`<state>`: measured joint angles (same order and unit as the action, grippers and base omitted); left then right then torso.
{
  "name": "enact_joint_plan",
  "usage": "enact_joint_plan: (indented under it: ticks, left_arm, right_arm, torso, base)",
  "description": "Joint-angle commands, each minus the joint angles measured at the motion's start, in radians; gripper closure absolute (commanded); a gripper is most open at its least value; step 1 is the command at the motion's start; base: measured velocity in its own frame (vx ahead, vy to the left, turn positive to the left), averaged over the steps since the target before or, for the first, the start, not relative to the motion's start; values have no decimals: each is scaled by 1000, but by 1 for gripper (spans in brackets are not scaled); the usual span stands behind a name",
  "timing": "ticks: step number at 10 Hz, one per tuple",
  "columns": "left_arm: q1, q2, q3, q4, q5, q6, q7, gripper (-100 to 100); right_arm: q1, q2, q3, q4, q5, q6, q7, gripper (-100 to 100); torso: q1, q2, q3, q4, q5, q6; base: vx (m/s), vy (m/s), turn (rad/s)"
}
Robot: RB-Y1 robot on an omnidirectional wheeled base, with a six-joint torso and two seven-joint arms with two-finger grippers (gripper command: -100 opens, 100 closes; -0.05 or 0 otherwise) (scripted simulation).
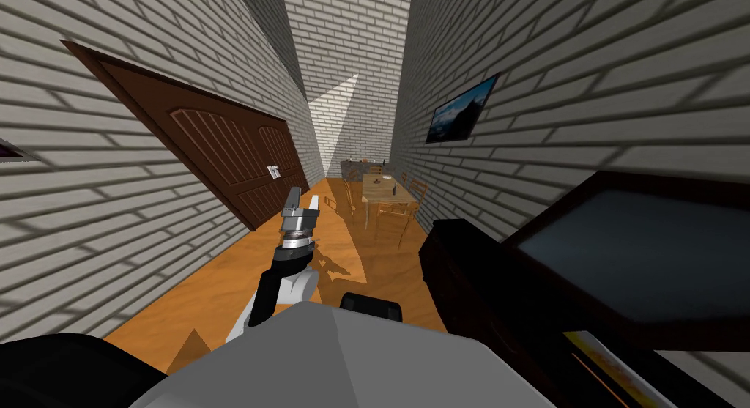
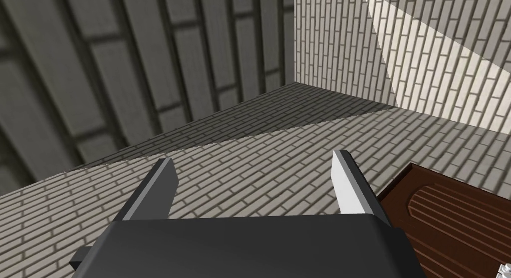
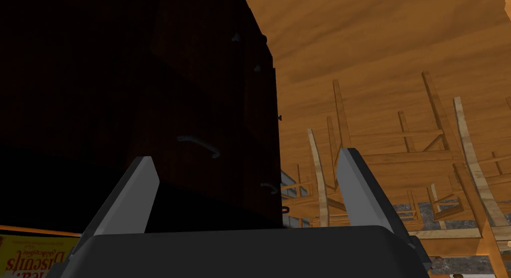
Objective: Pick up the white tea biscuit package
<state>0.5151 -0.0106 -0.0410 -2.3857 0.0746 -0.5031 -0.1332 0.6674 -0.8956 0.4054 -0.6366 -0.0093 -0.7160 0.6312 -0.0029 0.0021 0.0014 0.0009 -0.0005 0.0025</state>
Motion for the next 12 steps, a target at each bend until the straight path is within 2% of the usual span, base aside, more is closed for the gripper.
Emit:
enact_joint_plan:
  ticks: [1,2,3,4,5,6,7,8,9,10,12]
  left_arm:
    - [0,0,0,0,0,0,0,0]
    - [0,0,0,0,0,0,0,0]
    - [0,0,0,0,0,0,0,0]
    - [0,0,0,0,0,0,0,0]
    - [0,0,0,0,0,0,0,0]
    - [0,0,0,0,0,0,0,0]
    - [0,0,0,0,0,0,0,0]
    - [0,0,0,0,0,0,0,0]
    - [0,0,0,0,0,0,0,0]
    - [0,0,0,0,0,0,0,0]
    - [0,0,0,0,0,0,0,0]
  right_arm:
    - [3,-31,22,50,-1,-1,7,-100]
    - [3,-31,22,37,-1,-1,7,-100]
    - [3,-31,22,61,-1,-1,7,-100]
    - [3,-31,22,62,-1,-1,7,-100]
    - [10,-62,42,90,-3,2,13,-100]
    - [15,-90,61,144,-5,5,18,-100]
    - [15,-91,61,145,-5,5,18,-100]
    - [20,-117,78,180,-6,8,22,-100]
    - [20,-117,78,152,-6,8,22,-100]
    - [20,-117,78,170,-6,8,22,-100]
    - [26,-160,109,233,-9,15,27,-100]
  torso:
    - [0,0,0,0,0,0]
    - [-2,-3,-2,-1,0,-1]
    - [-4,-6,-3,-1,-1,-1]
    - [-3,-5,-3,-1,-1,0]
    - [-1,-3,-2,-1,0,0]
    - [-3,-5,-3,-1,0,-1]
    - [-7,-10,-6,-2,-1,-2]
    - [-8,-10,-6,-2,-2,0]
    - [-9,-11,-6,-2,-2,-1]
    - [-7,-8,-5,-2,-2,0]
    - [-3,-5,-3,-1,-1,-1]
  base:
    - [55,-20,225]
    - [84,-59,134]
    - [50,-41,1]
    - [16,-11,-15]
    - [68,-33,183]
    - [163,-101,313]
    - [134,-128,147]
    - [135,-126,173]
    - [86,-94,88]
    - [19,-31,-16]
    - [74,-96,180]
